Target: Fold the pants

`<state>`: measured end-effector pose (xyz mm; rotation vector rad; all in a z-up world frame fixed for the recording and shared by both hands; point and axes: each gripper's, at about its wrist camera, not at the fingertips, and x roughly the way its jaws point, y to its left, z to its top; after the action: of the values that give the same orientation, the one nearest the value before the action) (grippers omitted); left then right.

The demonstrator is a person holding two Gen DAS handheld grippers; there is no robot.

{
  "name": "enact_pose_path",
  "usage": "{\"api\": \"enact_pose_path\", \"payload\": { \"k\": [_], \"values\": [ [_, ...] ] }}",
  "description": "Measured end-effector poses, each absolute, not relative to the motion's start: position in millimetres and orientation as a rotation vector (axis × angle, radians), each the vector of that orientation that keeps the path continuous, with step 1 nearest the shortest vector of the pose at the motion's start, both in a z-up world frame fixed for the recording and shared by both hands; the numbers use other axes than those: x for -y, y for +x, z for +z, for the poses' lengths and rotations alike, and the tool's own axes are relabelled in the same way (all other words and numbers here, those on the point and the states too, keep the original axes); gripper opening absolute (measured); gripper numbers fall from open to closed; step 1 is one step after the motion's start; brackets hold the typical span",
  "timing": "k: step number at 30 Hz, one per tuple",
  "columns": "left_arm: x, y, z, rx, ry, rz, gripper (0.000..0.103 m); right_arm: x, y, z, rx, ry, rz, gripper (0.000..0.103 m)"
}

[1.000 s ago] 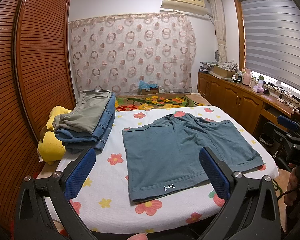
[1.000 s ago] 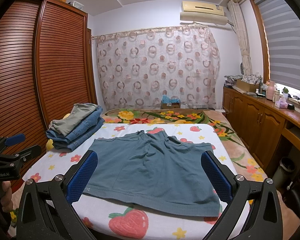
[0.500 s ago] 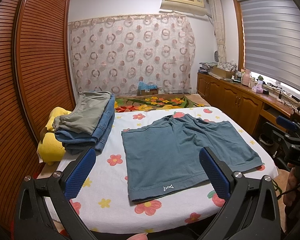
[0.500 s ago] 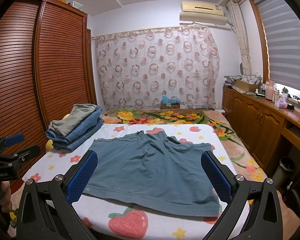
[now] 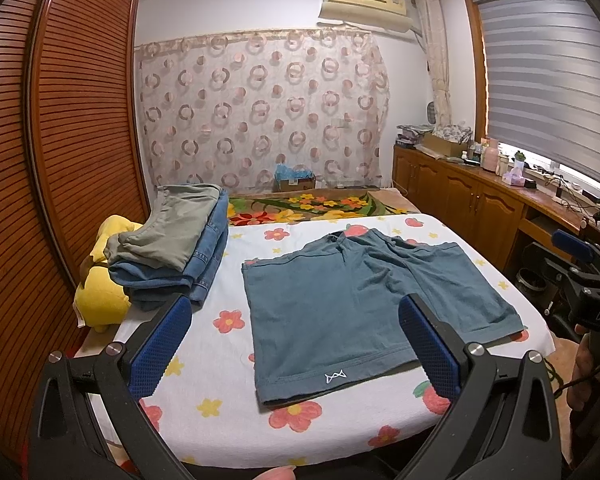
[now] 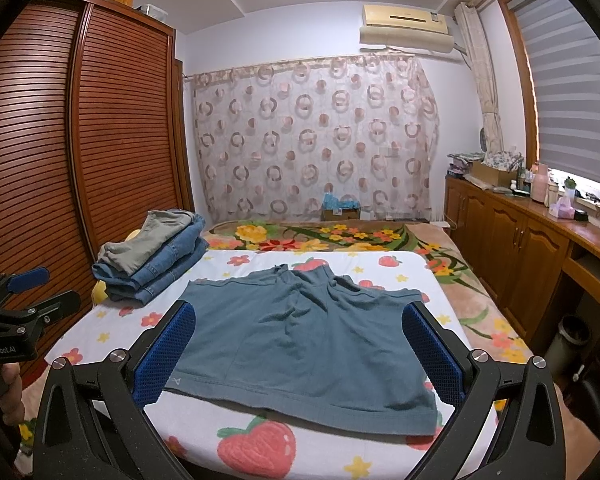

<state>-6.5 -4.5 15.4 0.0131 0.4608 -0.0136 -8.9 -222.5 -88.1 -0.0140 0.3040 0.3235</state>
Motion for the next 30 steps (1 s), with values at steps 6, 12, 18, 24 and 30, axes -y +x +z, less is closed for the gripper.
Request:
{"api": "enact_pose_path", "payload": {
  "k": [6, 12, 18, 24, 30],
  "values": [
    [21.7, 2.7, 18.8, -0.509, 0.009, -0.028, 0.103, 225.9, -5.1, -93.9, -0.32, -0.014, 0.326, 0.103],
    [24.1, 14.8, 6.3, -0.549, 0.002, -0.048, 0.103, 229.6, 2.8, -99.7, -0.347, -0.035, 0.317, 0.103],
    [19.4, 20.5, -16.6, -0.592, -0.004, -0.061, 0.103, 238.2, 14.1, -105.1, -0.39, -0.057, 0.294, 0.103],
    [12.6, 27.2, -38.6, -0.635, -0.005, -0.072, 0.103, 243.2, 25.1, -113.9, -0.452, -0.075, 0.272, 0.103],
    [4.3, 32.1, -55.2, -0.674, -0.016, -0.06, 0.103, 243.2, 29.5, -113.7, -0.516, -0.081, 0.265, 0.103]
  ]
}}
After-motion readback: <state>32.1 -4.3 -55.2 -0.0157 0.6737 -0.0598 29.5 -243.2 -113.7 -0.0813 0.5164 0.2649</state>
